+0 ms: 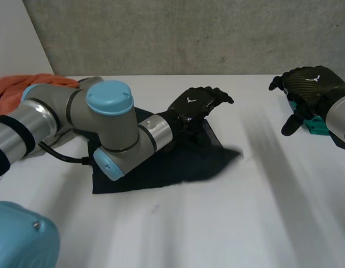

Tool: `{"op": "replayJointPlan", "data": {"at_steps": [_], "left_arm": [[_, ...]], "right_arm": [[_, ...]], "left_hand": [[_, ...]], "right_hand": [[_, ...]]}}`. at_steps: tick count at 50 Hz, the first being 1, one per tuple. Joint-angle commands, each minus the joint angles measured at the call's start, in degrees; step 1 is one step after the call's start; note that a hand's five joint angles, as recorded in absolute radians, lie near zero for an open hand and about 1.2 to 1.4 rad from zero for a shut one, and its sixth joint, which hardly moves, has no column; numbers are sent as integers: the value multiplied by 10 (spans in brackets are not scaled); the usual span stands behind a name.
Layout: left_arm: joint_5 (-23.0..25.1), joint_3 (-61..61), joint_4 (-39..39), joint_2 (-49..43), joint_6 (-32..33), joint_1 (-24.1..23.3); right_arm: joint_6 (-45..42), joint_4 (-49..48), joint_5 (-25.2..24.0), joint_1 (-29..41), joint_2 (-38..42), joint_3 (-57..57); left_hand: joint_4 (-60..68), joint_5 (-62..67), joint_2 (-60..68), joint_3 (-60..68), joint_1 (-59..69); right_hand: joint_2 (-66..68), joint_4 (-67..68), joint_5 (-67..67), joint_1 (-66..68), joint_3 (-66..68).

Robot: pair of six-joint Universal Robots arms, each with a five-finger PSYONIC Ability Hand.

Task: Fold the laundry.

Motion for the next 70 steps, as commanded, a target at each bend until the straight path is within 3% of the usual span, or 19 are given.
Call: {"op": "replayJointPlan", "data": {"at_steps": [1, 9, 16, 23, 28, 38, 42, 43, 63, 67, 68, 69, 70], "left_arm": [[-70, -41, -20, 97, 46, 7], [-233, -165, -66, 240, 103, 40], [-295, -343, -111, 351, 168, 60], [-264, -502, -117, 411, 219, 81], [-235, -583, -100, 413, 261, 122], [-224, -597, -36, 357, 282, 164], [-229, -588, -13, 329, 290, 167], [-230, -583, -8, 320, 296, 167], [-233, -520, 19, 242, 342, 178], [-232, -511, 20, 231, 351, 179], [-232, -509, 20, 230, 353, 179], [-229, -508, 20, 231, 355, 180], [-229, -507, 21, 232, 355, 180]], "right_arm": [[0, -2, -10, 8, 2, 7], [-39, 0, -55, 37, 7, 35], [-91, 1, -57, 83, 46, 63], [-88, -15, -45, 115, 101, 69], [-86, -85, -35, 138, 155, 71], [-91, -193, 6, 157, 248, 43], [-96, -227, 24, 159, 282, 23], [-98, -239, 29, 160, 288, 15], [-59, -267, 27, 182, 245, 33], [-62, -264, 31, 180, 245, 33], [-62, -264, 33, 180, 245, 33], [-62, -263, 36, 179, 244, 32], [-62, -263, 38, 178, 243, 33]], "left_hand": [[-21, -18, -24, -26, -24], [-49, -46, -53, -55, -53], [26, 29, 22, 20, 22], [97, 100, 93, 91, 93], [100, 103, 97, 95, 97], [68, 71, 65, 63, 65], [67, 70, 63, 61, 63], [67, 70, 63, 61, 63], [215, 217, 211, 209, 211], [372, 375, 369, 367, 369], [433, 436, 429, 427, 429], [577, 579, 573, 571, 573], [613, 616, 609, 607, 609]], "right_hand": [[-44, -26, -13, -31, -34], [-34, -16, -3, -21, -24], [59, 77, 90, 71, 69], [62, 80, 93, 75, 72], [64, 82, 95, 77, 74], [75, 93, 106, 88, 85], [310, 328, 341, 323, 320], [563, 581, 594, 576, 573], [565, 583, 596, 578, 575], [565, 583, 596, 578, 575], [565, 583, 596, 578, 575], [565, 583, 596, 578, 575], [565, 583, 596, 578, 575]]}}
